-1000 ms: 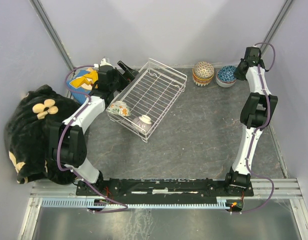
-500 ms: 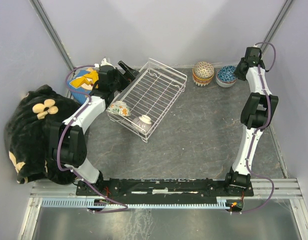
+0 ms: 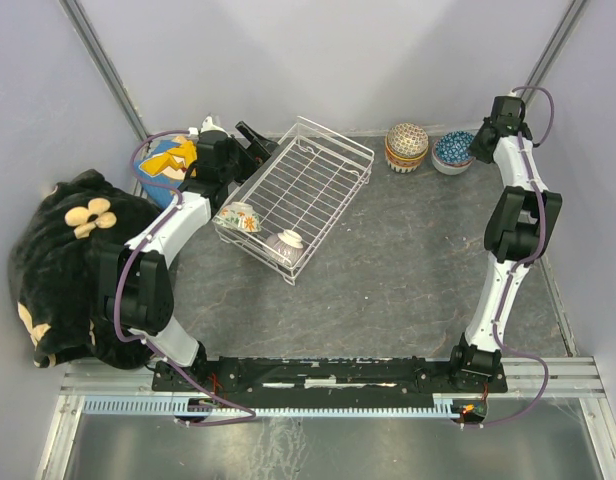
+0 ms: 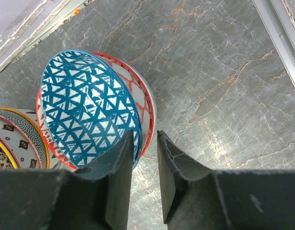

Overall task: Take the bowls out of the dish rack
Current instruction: Place the bowl with the bowl.

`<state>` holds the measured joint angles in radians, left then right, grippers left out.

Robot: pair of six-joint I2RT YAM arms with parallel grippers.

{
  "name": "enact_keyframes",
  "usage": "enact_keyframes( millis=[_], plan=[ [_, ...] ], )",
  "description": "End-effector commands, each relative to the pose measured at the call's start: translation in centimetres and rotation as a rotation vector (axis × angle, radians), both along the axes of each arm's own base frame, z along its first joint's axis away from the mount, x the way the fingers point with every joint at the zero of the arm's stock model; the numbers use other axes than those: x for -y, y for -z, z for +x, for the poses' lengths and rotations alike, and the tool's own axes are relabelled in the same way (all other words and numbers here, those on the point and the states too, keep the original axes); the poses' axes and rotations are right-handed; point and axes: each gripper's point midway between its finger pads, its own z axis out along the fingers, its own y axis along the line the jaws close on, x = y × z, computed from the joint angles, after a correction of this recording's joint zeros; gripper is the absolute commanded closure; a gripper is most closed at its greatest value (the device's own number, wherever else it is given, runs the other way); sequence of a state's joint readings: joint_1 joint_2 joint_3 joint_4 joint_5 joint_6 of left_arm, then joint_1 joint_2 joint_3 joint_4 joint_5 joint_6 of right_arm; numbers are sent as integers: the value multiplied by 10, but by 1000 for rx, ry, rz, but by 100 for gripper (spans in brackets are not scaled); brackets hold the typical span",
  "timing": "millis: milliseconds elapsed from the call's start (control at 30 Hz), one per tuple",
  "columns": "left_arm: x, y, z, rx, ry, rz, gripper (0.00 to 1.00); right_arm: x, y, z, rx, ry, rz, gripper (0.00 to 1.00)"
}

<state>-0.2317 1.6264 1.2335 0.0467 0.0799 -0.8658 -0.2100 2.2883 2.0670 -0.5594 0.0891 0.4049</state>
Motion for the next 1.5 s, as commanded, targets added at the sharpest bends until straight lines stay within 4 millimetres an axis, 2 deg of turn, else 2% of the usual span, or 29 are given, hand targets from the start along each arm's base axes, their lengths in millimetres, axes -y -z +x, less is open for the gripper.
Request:
enact_keyframes(
  millis=[0, 67, 200, 267, 433, 533, 700, 733, 833, 900, 1000, 1100, 1233, 1333, 1467],
  plan=[
    [1, -27, 4, 89, 9, 19, 1, 7, -58, 3, 127, 18, -34, 66],
    [1, -27, 4, 88, 8, 20, 1, 7, -59, 2, 127, 16, -33, 67],
    [3, -25, 4, 86, 14, 18, 1, 8, -55, 3, 122, 16, -31, 79],
    [2, -24, 4, 84, 13, 18, 1, 8, -52, 5, 117, 13, -27, 82],
    [2, -23, 5, 83, 13, 18, 1, 7, -51, 4, 115, 10, -22, 80],
    [2, -26, 6, 90, 9, 18, 1, 4, -62, 2, 148, 2, -21, 75],
    [-5, -36, 8, 101, -24, 51, 1, -10, -103, -10, 264, -39, -35, 67],
    [-8, -39, 9, 106, -36, 61, 1, -16, -120, -14, 296, -56, -43, 66],
    [-17, -41, 11, 97, -75, 95, 1, -41, -147, -26, 334, -113, -62, 63],
    [-22, -43, 12, 100, -97, 113, 1, -67, -160, -35, 352, -169, -63, 61],
    [-28, -43, 12, 96, -122, 139, 1, -115, -171, -50, 359, -262, -53, 55],
    [-34, -35, 11, 77, -128, 162, 1, -173, -168, -65, 358, -369, -4, 48],
    [-56, -23, 7, 54, -175, 216, 1, -231, -142, -86, 293, -479, 34, 44],
    [-79, -13, 3, 28, -222, 266, 1, -253, -116, -101, 229, -509, 15, 42],
    [-108, 2, -2, -10, -258, 272, 1, -263, -97, -113, 180, -514, 3, 42]
  ],
)
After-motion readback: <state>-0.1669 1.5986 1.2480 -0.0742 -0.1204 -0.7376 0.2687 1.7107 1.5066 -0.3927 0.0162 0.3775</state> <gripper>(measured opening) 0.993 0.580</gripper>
